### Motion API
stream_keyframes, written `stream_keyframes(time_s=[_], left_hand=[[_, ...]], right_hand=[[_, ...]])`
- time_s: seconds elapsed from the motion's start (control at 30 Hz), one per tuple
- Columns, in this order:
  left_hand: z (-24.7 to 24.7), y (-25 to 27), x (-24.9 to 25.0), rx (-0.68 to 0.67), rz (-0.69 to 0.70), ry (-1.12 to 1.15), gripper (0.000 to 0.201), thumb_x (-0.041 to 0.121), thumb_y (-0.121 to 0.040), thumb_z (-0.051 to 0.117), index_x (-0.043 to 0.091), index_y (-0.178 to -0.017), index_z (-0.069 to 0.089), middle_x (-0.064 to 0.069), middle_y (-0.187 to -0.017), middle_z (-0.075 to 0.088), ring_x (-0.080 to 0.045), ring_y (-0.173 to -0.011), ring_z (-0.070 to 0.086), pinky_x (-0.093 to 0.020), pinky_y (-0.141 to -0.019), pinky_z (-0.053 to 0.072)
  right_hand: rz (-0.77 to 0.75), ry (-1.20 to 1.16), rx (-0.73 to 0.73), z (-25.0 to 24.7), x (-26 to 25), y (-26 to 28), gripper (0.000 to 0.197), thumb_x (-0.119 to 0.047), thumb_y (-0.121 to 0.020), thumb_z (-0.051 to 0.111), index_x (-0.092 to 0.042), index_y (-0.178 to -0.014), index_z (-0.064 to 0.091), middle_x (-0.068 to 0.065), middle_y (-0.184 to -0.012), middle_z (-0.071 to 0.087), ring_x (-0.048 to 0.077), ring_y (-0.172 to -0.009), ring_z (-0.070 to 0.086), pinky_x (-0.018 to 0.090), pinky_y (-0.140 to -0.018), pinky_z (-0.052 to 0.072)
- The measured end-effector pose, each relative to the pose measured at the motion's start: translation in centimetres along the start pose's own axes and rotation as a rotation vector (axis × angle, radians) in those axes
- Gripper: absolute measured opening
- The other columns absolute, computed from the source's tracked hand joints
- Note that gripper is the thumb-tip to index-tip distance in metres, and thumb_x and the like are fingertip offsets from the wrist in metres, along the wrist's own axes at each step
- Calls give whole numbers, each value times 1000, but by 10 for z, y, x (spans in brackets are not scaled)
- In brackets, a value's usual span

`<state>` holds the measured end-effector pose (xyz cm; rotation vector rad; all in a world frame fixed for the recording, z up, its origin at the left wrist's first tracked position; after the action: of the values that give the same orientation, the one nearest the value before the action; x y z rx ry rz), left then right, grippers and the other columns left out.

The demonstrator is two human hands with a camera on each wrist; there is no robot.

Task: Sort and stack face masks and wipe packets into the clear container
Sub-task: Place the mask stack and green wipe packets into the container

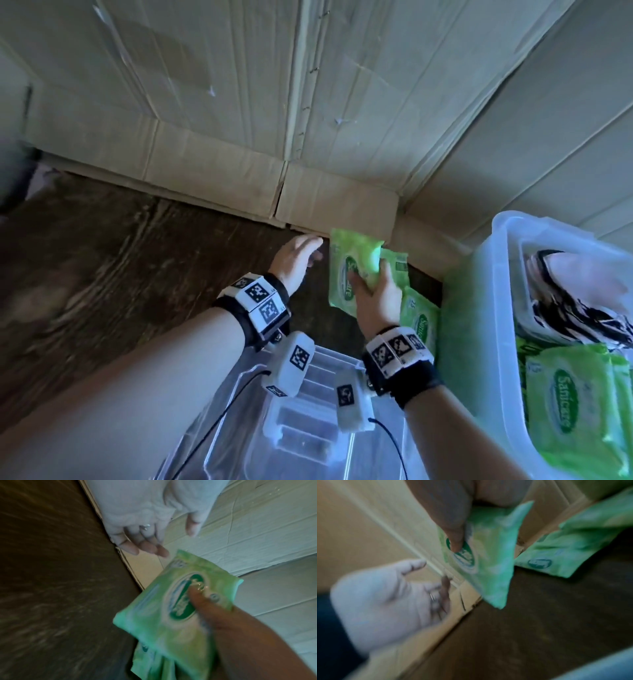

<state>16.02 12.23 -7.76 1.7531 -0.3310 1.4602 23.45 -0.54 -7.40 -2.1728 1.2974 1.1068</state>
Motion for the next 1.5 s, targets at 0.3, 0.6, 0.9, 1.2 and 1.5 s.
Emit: stream_keyframes(time_s=[0.3, 0.6, 0.9, 1.2, 1.5], left_hand=[[-14, 8, -24, -95, 153, 20, 91, -2, -79, 67, 53, -136, 21, 1, -155, 23, -21, -138, 32, -47, -112, 31], [-22, 16, -23, 45, 118, -254, 33, -3, -91, 49, 15, -114, 66, -6, -139, 51, -3, -35, 47, -17, -35, 36], [-20, 14, -30, 17, 24, -350, 24, 12, -92, 53, 15, -111, 68, -2, -130, 59, -10, -97, 63, -17, -77, 44], [-18, 23, -25, -59, -98, -468, 35, 19, -101, 32, 9, -127, 53, -27, -120, 55, -33, -111, 53, -39, -93, 39], [-31, 22, -29, 28, -132, -367, 28, 34, -94, 50, 21, -69, 51, -7, -89, 48, -21, -84, 43, -29, -74, 34]], right_hand=[[125, 522, -159, 9, 16, -47, 43, -36, -94, 48, -9, -127, 48, 23, -129, 47, 36, -120, 43, 36, -96, 34], [175, 961, -269, 8, 42, -57, 67, -29, -80, 66, -14, -133, 27, 18, -126, 49, 32, -118, 47, 39, -98, 34], [231, 633, -170, 6, 22, -53, 48, 0, -86, 51, -5, -130, 34, 20, -120, 56, 35, -112, 54, 36, -90, 42], [258, 668, -359, 26, 14, -33, 79, -43, -77, 70, -14, -137, 28, 24, -147, 17, 41, -131, 29, 46, -103, 34], [327, 666, -395, 21, 24, -43, 68, -30, -79, 63, -25, -134, 23, 21, -124, 38, 36, -109, 48, 38, -81, 43]])
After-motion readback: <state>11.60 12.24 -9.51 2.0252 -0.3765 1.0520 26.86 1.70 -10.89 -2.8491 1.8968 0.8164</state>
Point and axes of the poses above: each hand's wrist, its own y-axis away from the middle knuckle, its own z-axis out of the palm, x = y × z, the point moved 2 cm from there along -y, towards the middle knuckle
